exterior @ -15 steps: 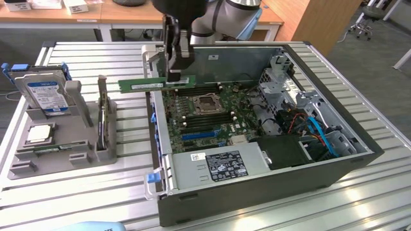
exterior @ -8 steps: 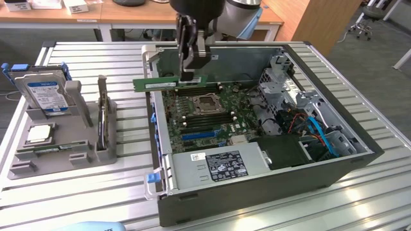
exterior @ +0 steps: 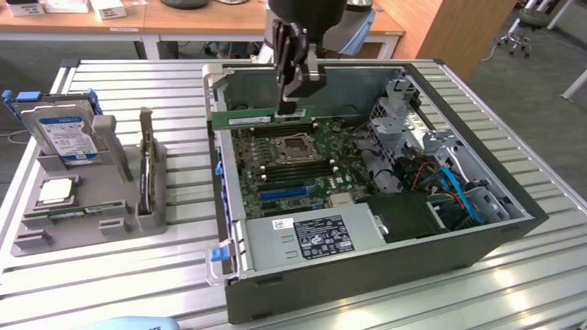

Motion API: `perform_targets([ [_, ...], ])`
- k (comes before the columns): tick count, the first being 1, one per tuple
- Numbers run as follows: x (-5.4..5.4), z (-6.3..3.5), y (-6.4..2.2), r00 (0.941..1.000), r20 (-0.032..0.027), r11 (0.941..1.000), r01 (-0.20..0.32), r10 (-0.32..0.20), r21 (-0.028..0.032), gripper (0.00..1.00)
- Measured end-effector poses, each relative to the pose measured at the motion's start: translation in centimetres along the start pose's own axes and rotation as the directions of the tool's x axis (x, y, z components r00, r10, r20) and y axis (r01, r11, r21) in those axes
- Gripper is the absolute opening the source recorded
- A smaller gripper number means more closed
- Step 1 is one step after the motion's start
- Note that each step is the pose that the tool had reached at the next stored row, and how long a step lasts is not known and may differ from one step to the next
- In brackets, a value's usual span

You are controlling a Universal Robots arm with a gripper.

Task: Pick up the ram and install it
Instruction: 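Pick up the ram and move it above insertion slot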

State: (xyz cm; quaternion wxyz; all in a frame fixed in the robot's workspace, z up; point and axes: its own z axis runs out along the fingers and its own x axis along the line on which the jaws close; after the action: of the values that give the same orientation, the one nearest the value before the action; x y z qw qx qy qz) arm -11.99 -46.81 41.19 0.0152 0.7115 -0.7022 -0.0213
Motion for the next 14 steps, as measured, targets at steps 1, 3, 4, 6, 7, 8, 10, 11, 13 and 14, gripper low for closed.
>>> perform_targets([
  [1, 0.0, -0.02, -0.33, 1.0, 0.0, 1.0, 0.0, 0.0, 0.0, 0.12],
  [3, 0.0, -0.05, -0.99, 1.0, 0.0, 1.0, 0.0, 0.0, 0.0, 0.12],
  [4, 0.0, -0.07, -1.34, 1.0, 0.0001, 1.0, 0.0, 0.0, 0.0, 0.12],
  [6, 0.0, -0.1, -2.0, 1.0, 0.0, 1.0, 0.0, 0.0, 0.0, 0.12],
  [7, 0.0, -0.12, -2.32, 1.0, 0.0, 1.0, 0.0, 0.0, 0.0, 0.12],
  [8, 0.0, -0.14, -2.65, 1.0, 0.0, 1.0, 0.0, 0.0, 0.0, 0.12],
  [10, 0.0, -0.17, -3.32, 1.0, 0.0, 1.0, 0.0, 0.0, 0.0, 0.12],
  [11, 0.0, -0.19, -3.66, 1.0, 0.0001, 1.0, 0.0, 0.0, 0.0, 0.12],
  [13, 0.1, -0.22, -4.3, 1.0, 0.0001, 1.0, 0.0, 0.0, 0.0, 0.12],
  [14, 0.1, -0.24, -4.64, 1.0, 0.0, 1.0, 0.0, 0.0, 0.0, 0.12],
])
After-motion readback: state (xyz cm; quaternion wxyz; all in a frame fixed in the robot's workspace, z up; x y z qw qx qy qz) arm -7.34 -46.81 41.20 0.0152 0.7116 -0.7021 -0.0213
